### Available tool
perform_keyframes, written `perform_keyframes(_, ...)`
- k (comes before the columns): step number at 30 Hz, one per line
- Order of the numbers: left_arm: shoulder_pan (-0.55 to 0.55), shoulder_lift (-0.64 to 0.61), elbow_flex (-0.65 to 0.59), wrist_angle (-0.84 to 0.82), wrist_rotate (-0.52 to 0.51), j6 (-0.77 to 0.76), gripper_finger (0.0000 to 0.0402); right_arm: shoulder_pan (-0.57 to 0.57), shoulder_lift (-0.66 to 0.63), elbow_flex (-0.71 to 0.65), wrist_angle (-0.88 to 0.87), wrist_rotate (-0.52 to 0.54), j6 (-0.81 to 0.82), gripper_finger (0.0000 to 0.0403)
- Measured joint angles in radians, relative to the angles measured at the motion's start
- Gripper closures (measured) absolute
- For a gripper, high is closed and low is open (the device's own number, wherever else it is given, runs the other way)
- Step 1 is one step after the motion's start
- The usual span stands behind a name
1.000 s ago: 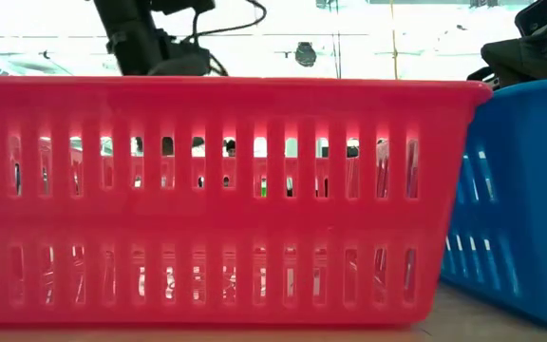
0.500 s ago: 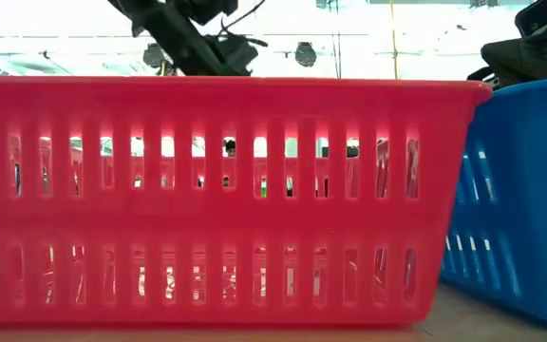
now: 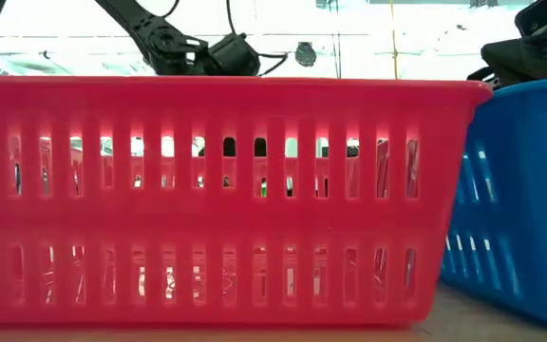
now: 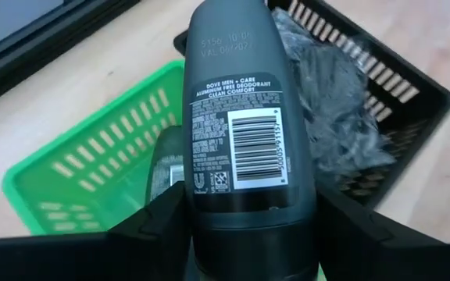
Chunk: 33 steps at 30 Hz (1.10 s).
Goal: Pick & Place Travel size toiletries
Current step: Put the deodorant into the green bin, then put the top toothpaste into the red bin
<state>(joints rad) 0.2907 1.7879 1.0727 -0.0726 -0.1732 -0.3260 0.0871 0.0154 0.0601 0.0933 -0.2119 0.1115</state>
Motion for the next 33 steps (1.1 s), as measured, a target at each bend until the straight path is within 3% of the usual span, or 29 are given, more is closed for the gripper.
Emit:
perform_keyframes(10,0.001,0.025,0.0,-0.018,0.02,-0.044,0.0201,0.0,0.0,0.0,0.0,0.0,0.0,0.0403)
perform_keyframes(19,0.002,0.019,0.0,-0.056,0.019,-0.054,0.0149,0.0,0.0,0.0,0.0,0.0,0.0,0.0403)
perform_keyframes(33,0.002,0.019,0.0,-0.037,0.019,-0.035,0.018,0.0,0.0,0.0,0.0,0.0,0.0,0.0403)
